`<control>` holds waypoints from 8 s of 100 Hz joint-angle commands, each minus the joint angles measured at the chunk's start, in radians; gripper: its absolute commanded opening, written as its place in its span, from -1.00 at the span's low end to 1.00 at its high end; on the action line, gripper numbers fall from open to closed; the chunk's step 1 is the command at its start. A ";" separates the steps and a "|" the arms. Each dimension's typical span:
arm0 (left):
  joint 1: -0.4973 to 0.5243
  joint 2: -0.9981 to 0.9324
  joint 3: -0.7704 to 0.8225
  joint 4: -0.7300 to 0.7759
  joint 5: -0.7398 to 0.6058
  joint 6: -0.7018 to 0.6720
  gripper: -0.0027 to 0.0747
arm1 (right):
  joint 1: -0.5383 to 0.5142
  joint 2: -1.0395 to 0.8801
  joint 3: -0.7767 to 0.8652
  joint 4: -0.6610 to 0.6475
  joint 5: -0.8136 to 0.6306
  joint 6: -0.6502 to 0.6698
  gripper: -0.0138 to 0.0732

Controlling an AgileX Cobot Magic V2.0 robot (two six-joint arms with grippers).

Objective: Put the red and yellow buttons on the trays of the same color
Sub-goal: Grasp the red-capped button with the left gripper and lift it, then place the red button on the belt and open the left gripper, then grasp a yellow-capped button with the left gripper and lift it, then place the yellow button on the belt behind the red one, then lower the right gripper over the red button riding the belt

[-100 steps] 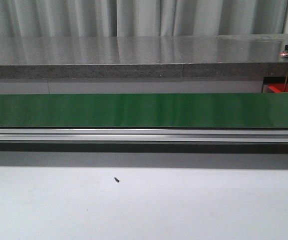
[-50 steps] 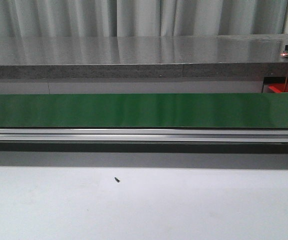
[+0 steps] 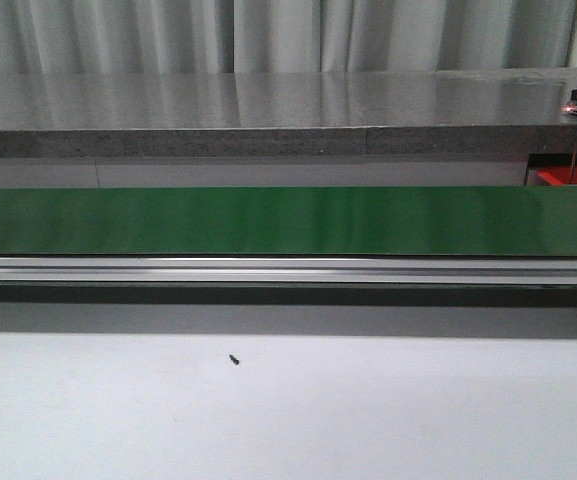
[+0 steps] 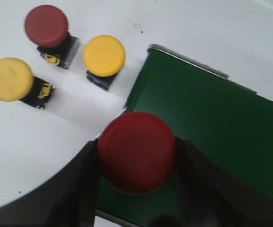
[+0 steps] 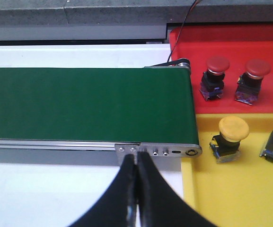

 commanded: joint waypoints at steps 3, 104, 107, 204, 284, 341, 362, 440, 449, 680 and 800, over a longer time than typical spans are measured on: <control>-0.030 -0.040 -0.030 -0.020 -0.042 0.004 -0.40 | 0.003 0.001 -0.027 0.012 -0.079 -0.007 -0.97; -0.031 -0.111 -0.018 -0.198 -0.088 0.137 0.35 | 0.003 0.001 -0.027 0.013 -0.079 -0.007 -0.97; -0.021 -0.117 -0.018 -0.198 -0.088 0.137 0.35 | 0.003 0.001 -0.027 0.013 -0.079 -0.007 -0.97; 0.249 0.047 -0.018 -0.083 -0.083 0.365 0.35 | 0.003 -0.028 -0.027 0.024 -0.054 -0.007 -0.97; 0.249 0.203 -0.032 -0.132 -0.350 0.359 0.35 | 0.003 -0.028 -0.027 0.024 -0.049 -0.007 -0.97; 0.247 0.267 -0.032 -0.176 -0.419 0.359 -0.18 | 0.003 -0.028 -0.008 0.024 -0.058 -0.007 -0.97; 0.247 0.267 -0.032 -0.176 -0.427 0.360 -0.55 | 0.003 -0.028 -0.005 0.024 -0.060 -0.007 -0.97; 0.139 -0.051 0.017 -0.170 -0.240 0.367 -0.55 | 0.003 -0.028 -0.005 0.024 -0.082 -0.007 -0.97; 0.096 -0.064 0.017 -0.169 -0.231 0.367 -0.55 | 0.003 -0.028 -0.005 0.024 -0.082 -0.007 -0.97; -0.297 -0.680 0.494 -0.276 -0.207 0.447 -0.98 | 0.003 -0.028 -0.005 0.024 -0.082 -0.007 -0.97; -0.298 -1.157 0.845 -0.312 -0.354 0.447 -0.98 | 0.003 0.035 -0.103 0.024 0.037 -0.007 -0.97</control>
